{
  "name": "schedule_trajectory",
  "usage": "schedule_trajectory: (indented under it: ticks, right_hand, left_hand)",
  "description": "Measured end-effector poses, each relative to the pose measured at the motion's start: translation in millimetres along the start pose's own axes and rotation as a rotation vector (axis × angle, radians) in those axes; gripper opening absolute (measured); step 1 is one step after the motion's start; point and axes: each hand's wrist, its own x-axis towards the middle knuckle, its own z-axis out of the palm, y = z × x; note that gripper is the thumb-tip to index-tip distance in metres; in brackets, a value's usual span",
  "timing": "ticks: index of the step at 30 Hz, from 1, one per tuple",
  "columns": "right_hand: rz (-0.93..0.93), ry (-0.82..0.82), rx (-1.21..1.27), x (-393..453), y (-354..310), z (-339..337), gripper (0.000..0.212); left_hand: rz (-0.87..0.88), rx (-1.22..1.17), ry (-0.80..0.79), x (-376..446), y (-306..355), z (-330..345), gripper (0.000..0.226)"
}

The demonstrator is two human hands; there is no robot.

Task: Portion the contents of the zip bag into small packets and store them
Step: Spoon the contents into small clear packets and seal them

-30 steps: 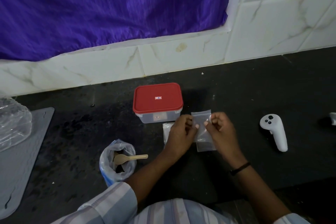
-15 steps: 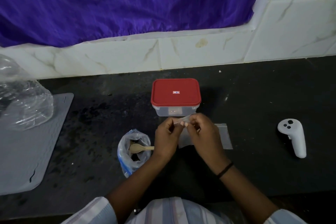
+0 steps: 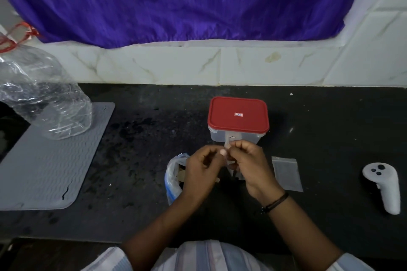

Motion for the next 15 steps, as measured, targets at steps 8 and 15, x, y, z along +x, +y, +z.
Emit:
schedule_trajectory:
  ticks: [8, 15]
  right_hand:
    - [-0.038, -0.111, -0.095, -5.0, 1.6, 21.0, 0.011]
    - [-0.46, 0.043, -0.828, -10.2, 5.7, 37.3, 0.011]
  left_hand:
    - [-0.234, -0.044, 0.04, 9.5, 16.9, -27.6, 0.014]
    - [-0.122, 0.563, 0.137, 13.1, 13.6, -48.8, 0.017]
